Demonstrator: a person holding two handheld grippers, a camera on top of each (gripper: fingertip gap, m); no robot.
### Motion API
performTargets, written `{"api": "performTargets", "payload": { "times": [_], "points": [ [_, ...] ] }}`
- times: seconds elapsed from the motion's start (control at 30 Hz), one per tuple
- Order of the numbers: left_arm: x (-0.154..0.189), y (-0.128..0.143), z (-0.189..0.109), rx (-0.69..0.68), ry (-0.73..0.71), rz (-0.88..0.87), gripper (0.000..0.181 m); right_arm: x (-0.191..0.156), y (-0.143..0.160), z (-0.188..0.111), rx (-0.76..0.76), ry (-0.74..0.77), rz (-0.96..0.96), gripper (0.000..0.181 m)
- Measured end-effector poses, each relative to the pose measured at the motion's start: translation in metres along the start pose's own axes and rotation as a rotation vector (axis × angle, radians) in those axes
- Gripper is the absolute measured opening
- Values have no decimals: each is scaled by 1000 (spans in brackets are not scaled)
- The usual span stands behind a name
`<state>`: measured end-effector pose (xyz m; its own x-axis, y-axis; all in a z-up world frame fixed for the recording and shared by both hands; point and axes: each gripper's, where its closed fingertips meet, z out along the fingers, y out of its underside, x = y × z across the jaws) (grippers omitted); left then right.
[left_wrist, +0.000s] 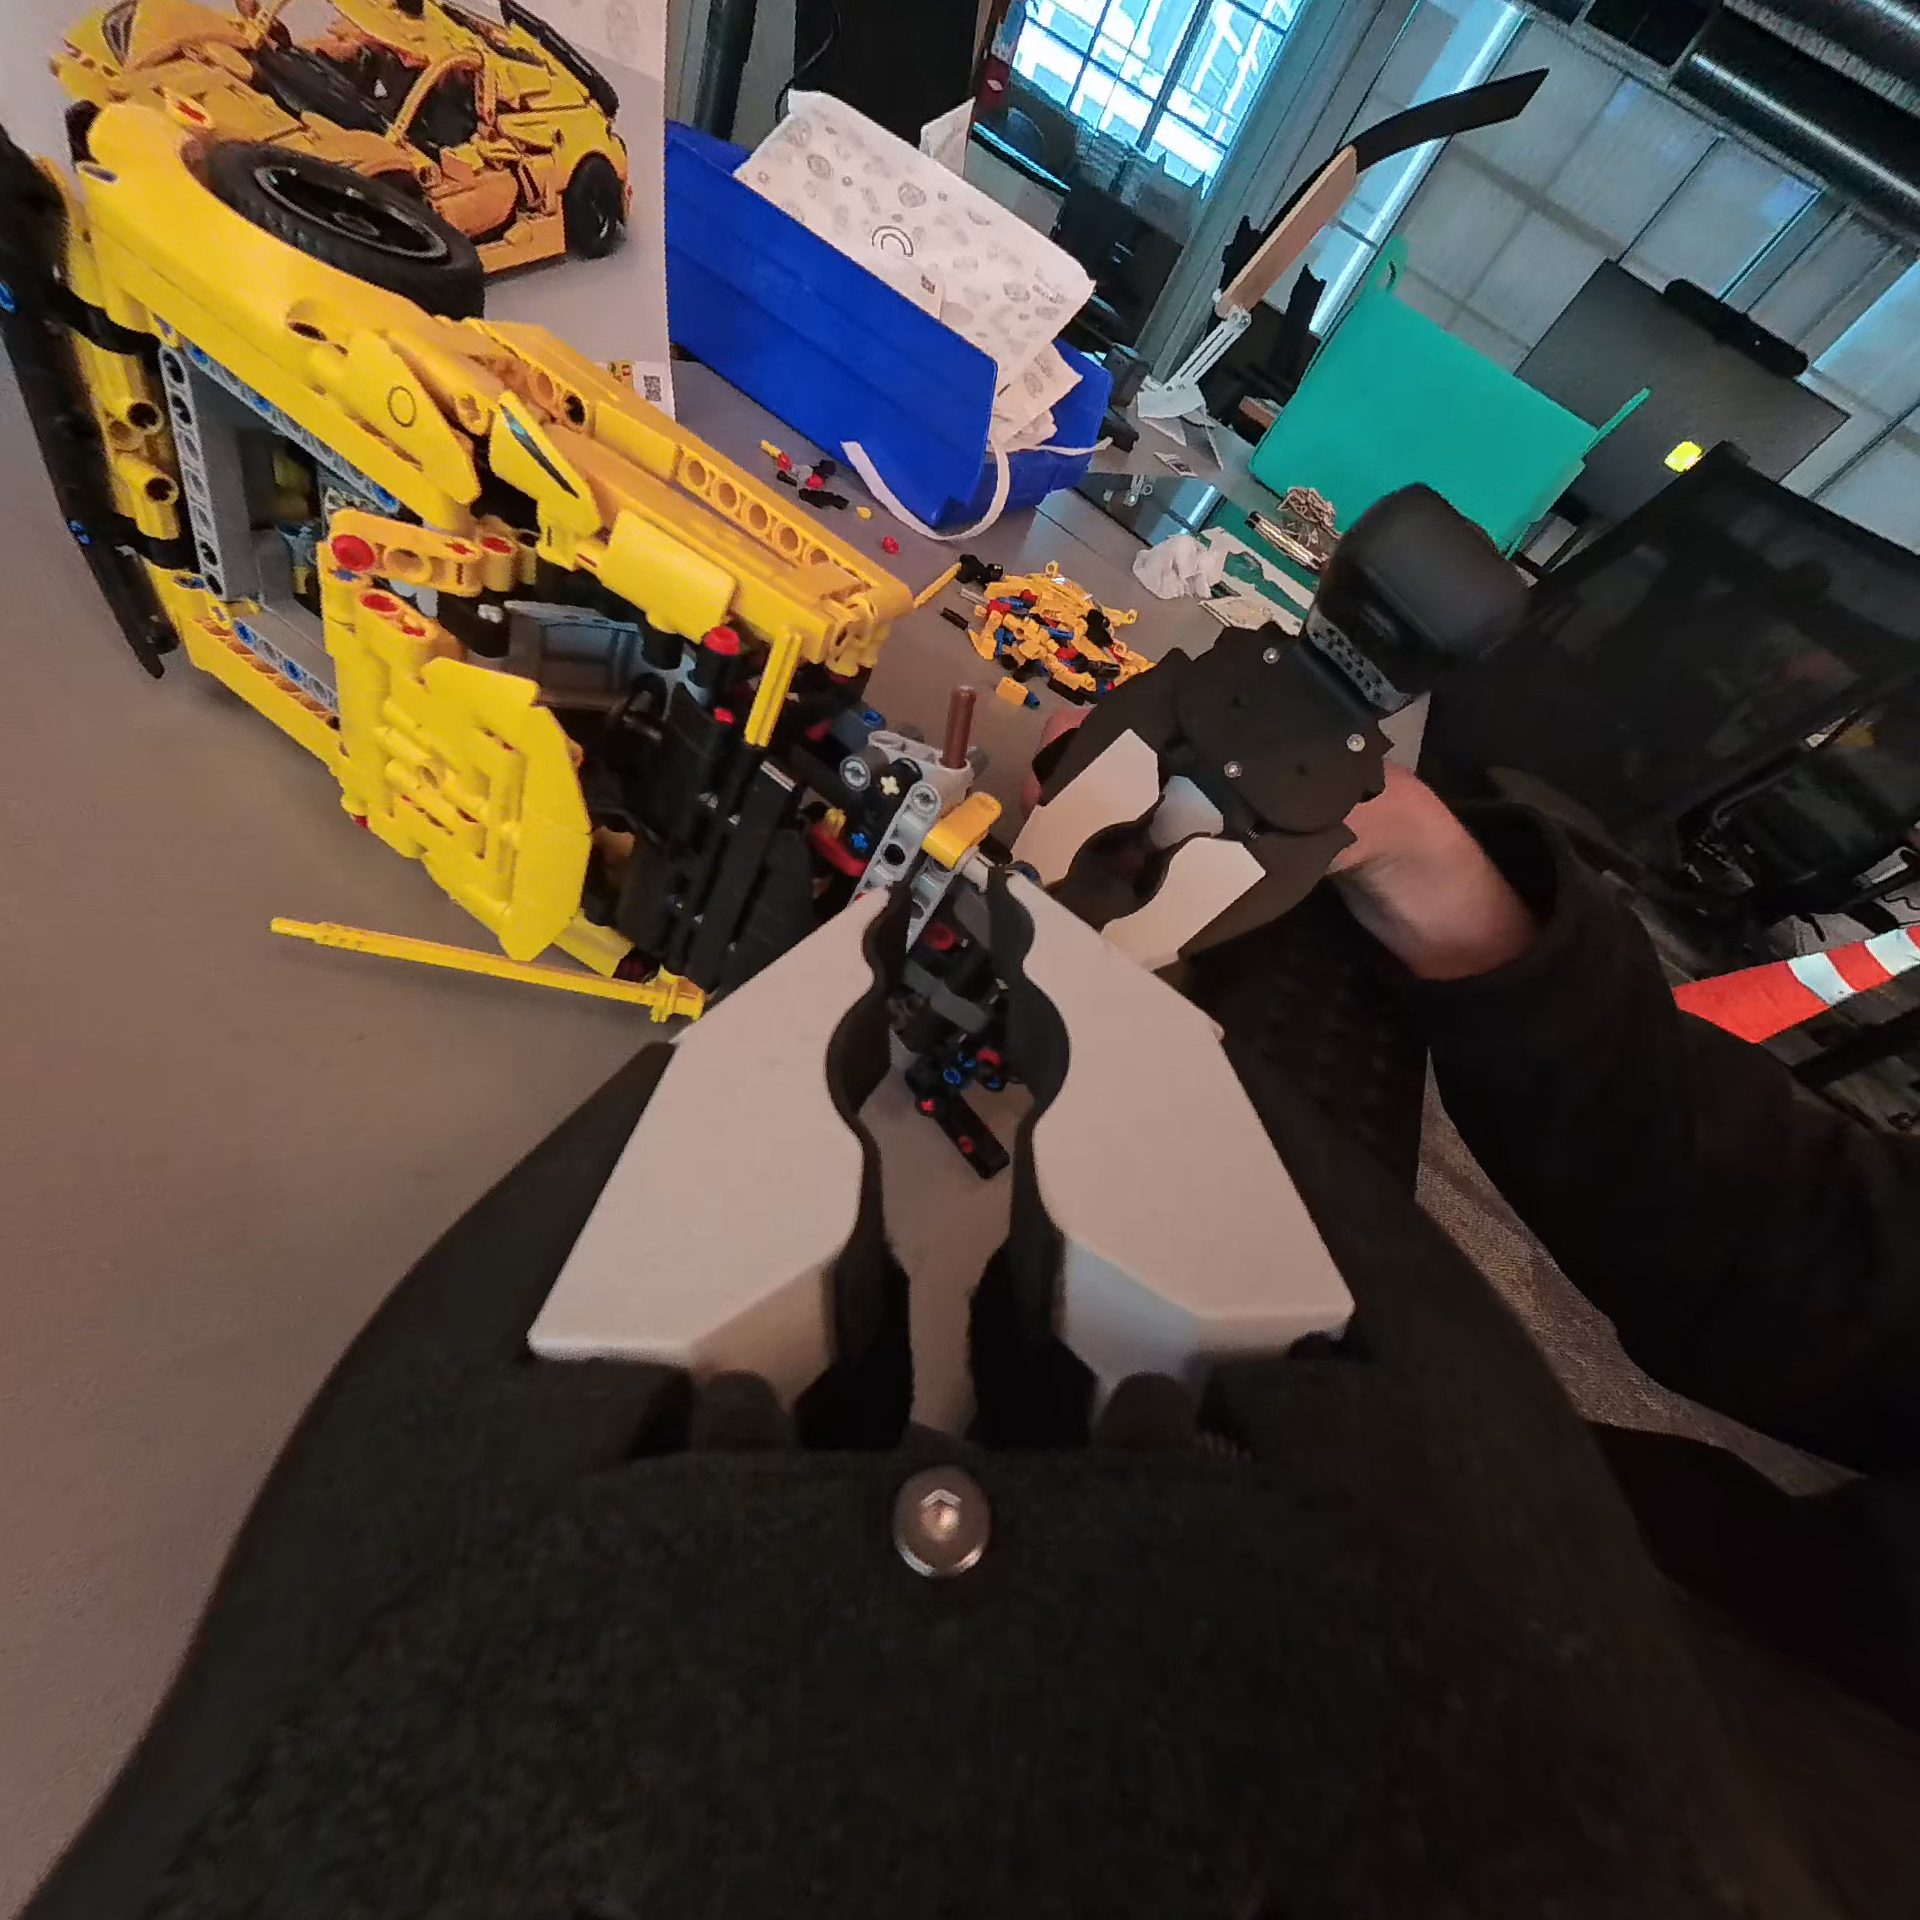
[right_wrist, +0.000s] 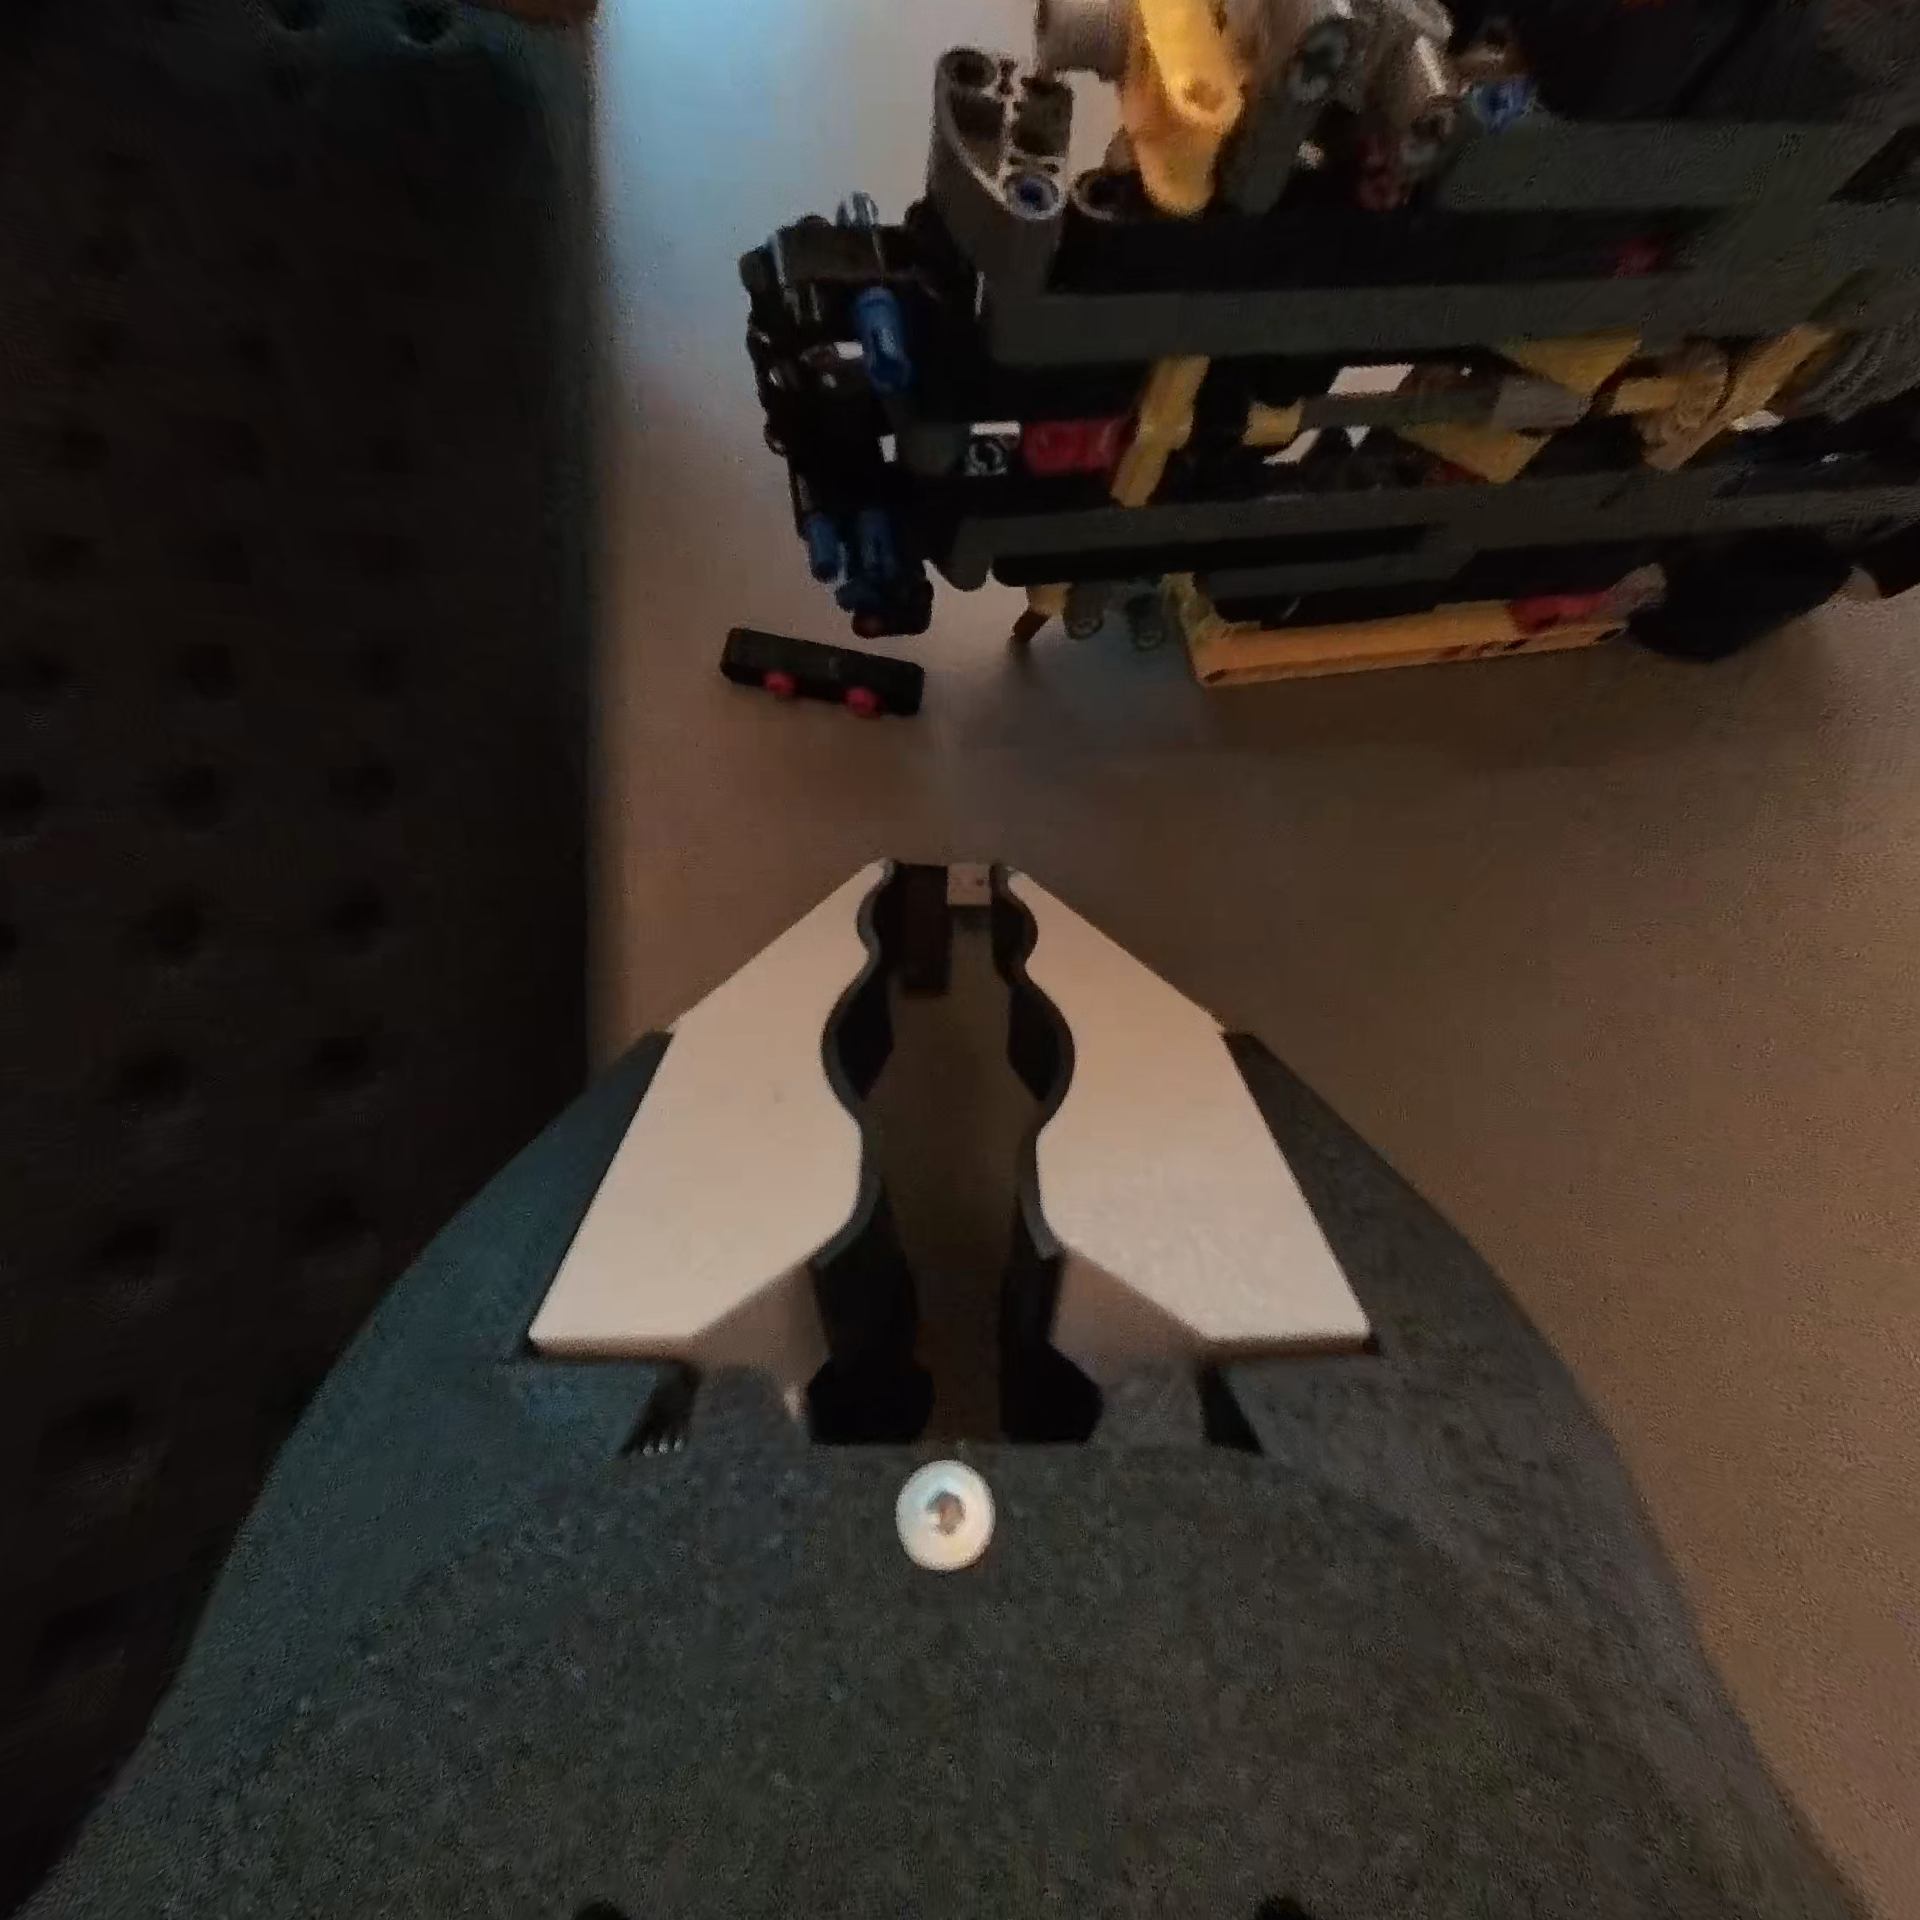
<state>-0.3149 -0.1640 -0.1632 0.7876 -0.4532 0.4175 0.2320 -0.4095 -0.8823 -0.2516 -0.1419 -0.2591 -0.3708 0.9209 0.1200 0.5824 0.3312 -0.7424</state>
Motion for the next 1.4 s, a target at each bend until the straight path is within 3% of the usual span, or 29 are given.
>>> {"api": "performTargets", "payload": {
  "times": [0.1,0.17,0.23,0.3,0.37,0.47,0.57,0.67,0.77,0.87,1.0,1.13,1.2,1.3,1.4],
  "points": [
    [-1,1,1,-2,-4,2,14,10,5,-4,-25,30,24,16],
    [0,2,1,-9,-4,5,14,34,17,-14,-73,147,31,15],
    [-1,2,1,-10,-13,17,14,81,47,-42,-178,399,82,15],
    [0,3,1,-14,-17,28,14,130,91,-91,-303,711,221,8],
    [0,3,1,-18,-20,41,14,152,132,-138,-418,903,410,8],
    [2,6,2,-30,-19,56,14,160,135,-164,-260,994,581,8],
    [3,7,3,-38,-23,70,14,165,133,-188,-180,1118,630,17],
    [2,8,2,-55,-47,99,14,171,126,-218,19,1277,681,25],
    [-5,12,1,-91,-104,151,14,170,123,-224,118,1270,759,36],
    [-8,16,2,-112,-123,154,15,171,95,-205,275,1144,747,45],
    [-17,41,-6,-293,-160,252,16,145,20,-133,390,745,549,42],
    [-4,79,-6,-462,-91,263,33,124,14,-80,173,671,360,39],
    [8,85,0,-496,-52,205,36,117,11,-69,157,623,347,37],
    [21,91,13,-525,-28,95,36,88,-6,-47,193,400,363,38],
    [13,99,24,-583,-107,87,36,84,1,-40,125,412,298,37]
  ]
}}
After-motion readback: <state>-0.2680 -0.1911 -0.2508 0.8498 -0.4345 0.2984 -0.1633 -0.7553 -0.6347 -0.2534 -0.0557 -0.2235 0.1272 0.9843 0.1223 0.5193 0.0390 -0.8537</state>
